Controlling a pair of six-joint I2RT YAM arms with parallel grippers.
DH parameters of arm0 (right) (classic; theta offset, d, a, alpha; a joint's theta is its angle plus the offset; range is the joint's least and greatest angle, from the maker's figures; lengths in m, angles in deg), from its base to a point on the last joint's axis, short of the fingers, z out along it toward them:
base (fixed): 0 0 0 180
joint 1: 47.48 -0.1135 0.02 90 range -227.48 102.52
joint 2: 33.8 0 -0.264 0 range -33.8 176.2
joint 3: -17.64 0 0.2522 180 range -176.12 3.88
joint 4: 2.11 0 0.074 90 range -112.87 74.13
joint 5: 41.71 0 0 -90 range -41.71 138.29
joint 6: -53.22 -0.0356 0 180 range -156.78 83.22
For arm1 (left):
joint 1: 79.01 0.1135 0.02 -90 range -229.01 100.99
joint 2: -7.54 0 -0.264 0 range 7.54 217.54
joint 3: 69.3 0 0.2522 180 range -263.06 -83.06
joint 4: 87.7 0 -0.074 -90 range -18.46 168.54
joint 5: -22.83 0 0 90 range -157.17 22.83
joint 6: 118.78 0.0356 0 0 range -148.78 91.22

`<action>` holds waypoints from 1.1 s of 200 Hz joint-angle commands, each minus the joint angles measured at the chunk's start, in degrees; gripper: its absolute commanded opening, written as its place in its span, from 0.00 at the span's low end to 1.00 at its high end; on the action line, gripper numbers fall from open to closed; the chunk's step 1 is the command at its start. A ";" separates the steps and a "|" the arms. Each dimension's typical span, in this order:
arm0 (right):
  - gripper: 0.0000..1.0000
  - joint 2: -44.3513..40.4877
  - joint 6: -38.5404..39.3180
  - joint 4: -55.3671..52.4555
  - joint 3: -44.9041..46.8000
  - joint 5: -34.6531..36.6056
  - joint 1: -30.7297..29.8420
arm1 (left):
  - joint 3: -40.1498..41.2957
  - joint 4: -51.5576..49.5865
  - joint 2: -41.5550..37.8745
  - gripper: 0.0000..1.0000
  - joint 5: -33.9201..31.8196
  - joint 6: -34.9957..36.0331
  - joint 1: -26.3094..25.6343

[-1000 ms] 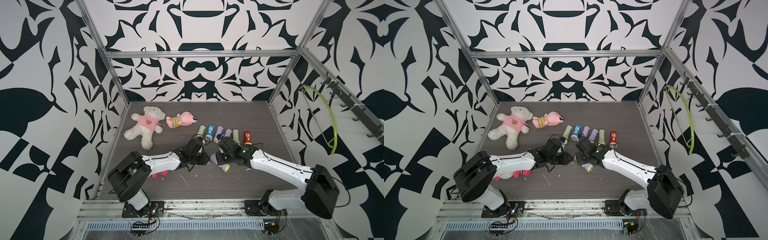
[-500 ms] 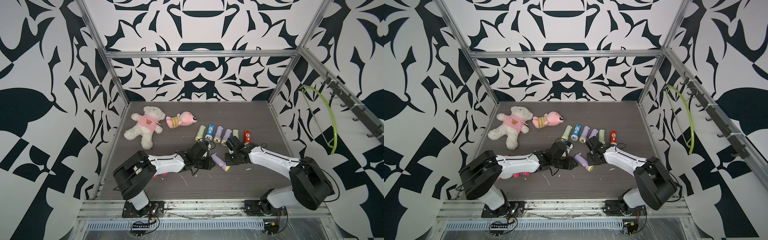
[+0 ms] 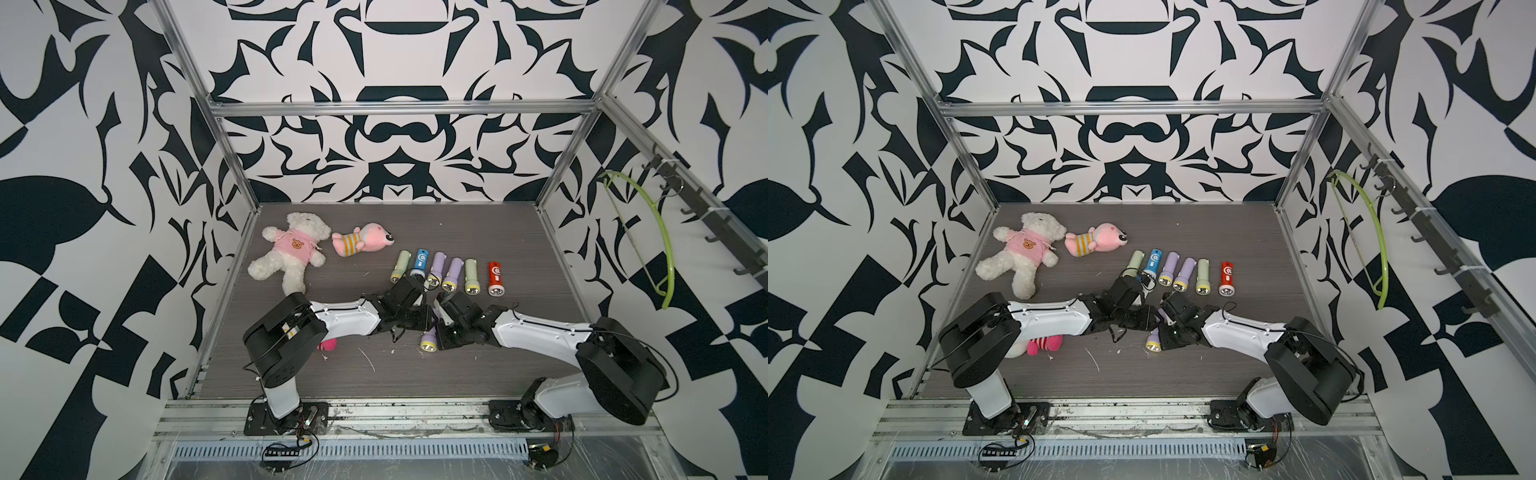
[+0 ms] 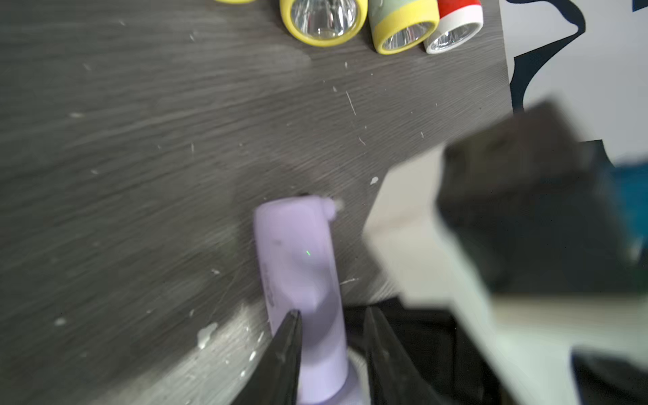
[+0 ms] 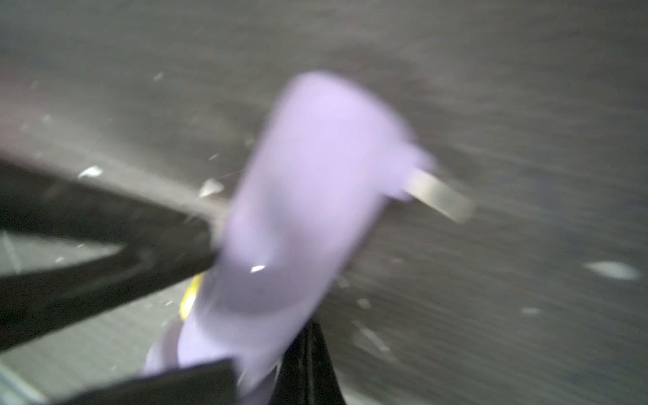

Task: Close the plug at the bottom of the flashlight
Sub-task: Pick up the flashlight from the center of the board.

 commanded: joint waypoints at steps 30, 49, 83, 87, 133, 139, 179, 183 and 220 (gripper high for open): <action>0.00 -5.41 2.01 -4.39 -2.34 0.98 -0.04 | -1.93 -8.76 -3.05 0.37 -2.74 6.30 1.28; 0.00 -11.40 4.17 -10.14 -4.50 5.47 0.63 | -4.29 -13.82 -3.32 0.39 -3.03 10.36 1.56; 0.27 -20.31 4.77 -18.95 -6.78 21.88 1.82 | -9.67 -20.64 -2.45 0.41 -3.04 16.00 1.57; 0.33 -21.19 4.53 -19.58 -6.71 23.36 2.09 | -10.12 -20.84 -2.36 0.42 -2.99 16.31 1.57; 0.51 -26.69 3.58 -20.86 -5.03 26.62 5.72 | -15.41 -25.78 1.83 0.41 -1.60 20.05 0.84; 0.52 -26.88 3.58 -21.03 -4.96 26.54 6.12 | -16.00 -26.47 2.49 0.41 -2.12 20.53 0.42; 0.52 -27.11 3.23 -21.08 -4.82 25.22 8.86 | -19.64 -30.78 7.01 0.41 -6.28 22.80 -1.98; 0.52 -27.18 3.22 -20.84 -4.70 24.70 9.10 | -19.74 -31.01 7.34 0.42 -6.56 23.00 -2.15; 0.53 -25.71 3.15 -18.84 -4.22 21.26 11.41 | -19.85 -31.37 9.15 0.43 -7.59 23.25 -2.30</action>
